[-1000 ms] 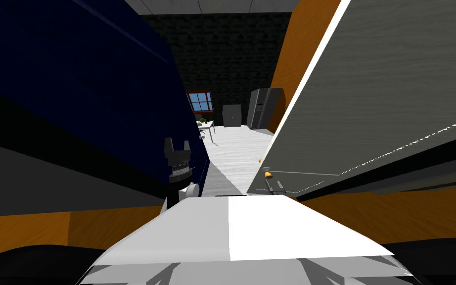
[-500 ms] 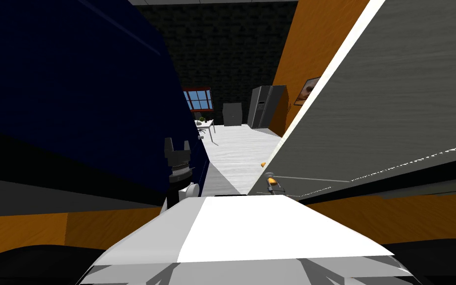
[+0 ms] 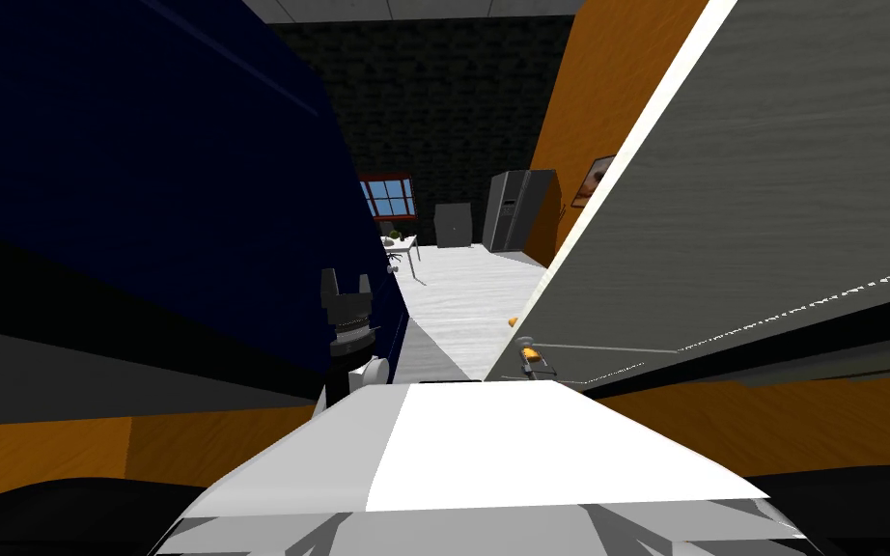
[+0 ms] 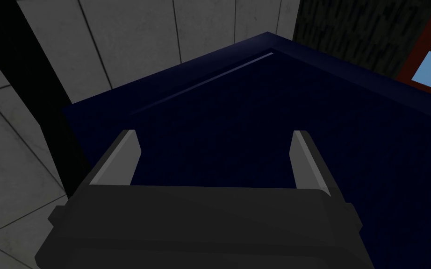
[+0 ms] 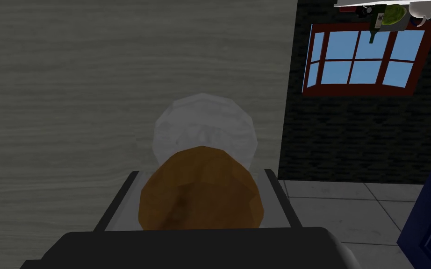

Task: Push the door open

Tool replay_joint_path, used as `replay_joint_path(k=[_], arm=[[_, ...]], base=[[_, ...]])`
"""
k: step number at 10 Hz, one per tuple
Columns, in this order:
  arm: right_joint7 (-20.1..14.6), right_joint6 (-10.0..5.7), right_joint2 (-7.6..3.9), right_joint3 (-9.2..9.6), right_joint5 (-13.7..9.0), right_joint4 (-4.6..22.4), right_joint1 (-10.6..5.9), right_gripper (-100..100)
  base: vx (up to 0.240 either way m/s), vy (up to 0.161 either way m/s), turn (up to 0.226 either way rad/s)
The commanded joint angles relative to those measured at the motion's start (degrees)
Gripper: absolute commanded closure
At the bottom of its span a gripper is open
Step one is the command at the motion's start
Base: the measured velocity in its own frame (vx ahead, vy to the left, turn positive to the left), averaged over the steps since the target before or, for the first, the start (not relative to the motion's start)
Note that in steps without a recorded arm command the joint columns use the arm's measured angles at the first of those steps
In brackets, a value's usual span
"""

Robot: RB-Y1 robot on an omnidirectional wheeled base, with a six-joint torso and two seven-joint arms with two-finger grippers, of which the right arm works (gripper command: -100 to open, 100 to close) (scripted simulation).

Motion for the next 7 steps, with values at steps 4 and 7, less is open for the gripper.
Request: replay_joint_path(k=[4,7], arm=[[-5.9,0.3,-0.29,0.62,-1.2,0.4,-0.78,100],[-10.7,0.62,-0.54,1.25,-2.4,0.9,-1.52,100]], base=[[0.02,0.0,-0.029],[0.035,0.001,-0.037]])
